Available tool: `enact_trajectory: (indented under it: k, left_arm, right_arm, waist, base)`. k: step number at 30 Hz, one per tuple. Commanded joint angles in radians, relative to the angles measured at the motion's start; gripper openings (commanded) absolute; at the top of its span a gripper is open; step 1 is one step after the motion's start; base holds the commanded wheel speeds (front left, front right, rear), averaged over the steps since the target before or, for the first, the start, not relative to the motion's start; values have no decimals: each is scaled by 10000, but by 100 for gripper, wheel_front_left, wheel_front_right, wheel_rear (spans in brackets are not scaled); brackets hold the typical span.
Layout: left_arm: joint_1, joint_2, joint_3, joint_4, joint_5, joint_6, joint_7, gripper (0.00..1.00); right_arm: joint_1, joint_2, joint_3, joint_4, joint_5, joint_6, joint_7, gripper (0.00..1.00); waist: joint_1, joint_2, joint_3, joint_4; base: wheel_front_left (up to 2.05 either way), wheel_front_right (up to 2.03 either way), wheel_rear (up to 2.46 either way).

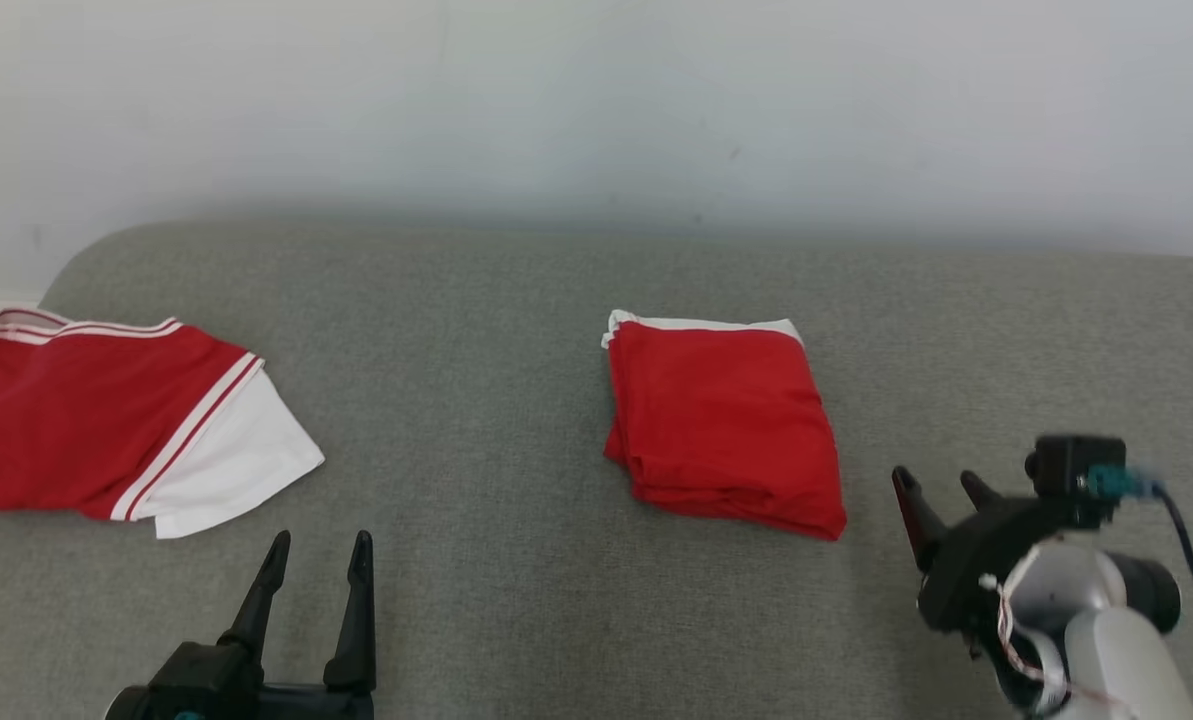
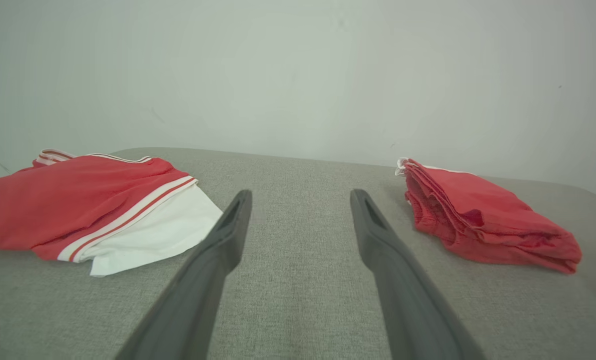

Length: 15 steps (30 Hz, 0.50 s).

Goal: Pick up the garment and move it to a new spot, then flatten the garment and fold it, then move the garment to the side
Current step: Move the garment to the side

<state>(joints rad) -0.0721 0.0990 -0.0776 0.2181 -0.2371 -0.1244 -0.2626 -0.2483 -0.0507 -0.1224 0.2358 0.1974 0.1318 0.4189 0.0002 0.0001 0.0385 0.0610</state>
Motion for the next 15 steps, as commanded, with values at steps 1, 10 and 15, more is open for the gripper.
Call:
enact_trajectory:
  k: [1,10,15]
  left_arm:
    - [-115,-54,-12,-30,60,-43,-36,100]
    - [-497,-219,-592,-109,113,-46,-36,100]
    - [-601,-253,-769,-82,147,-55,-36,100]
  right_arm:
    - [-379,6,-58,-3,-32,-23,374,100]
    - [-2364,-4,-737,1037,-1225,-23,2238,100]
    - [-2743,-6,-1142,1946,-1694,-23,2151,100]
  waist:
    - [-2,-1,262,263]
    - [-2,-1,1094,1324]
    - [-2,-1,1432,1814]
  base:
    - [0,0,0]
    - [0,0,0]
    - [0,0,0]
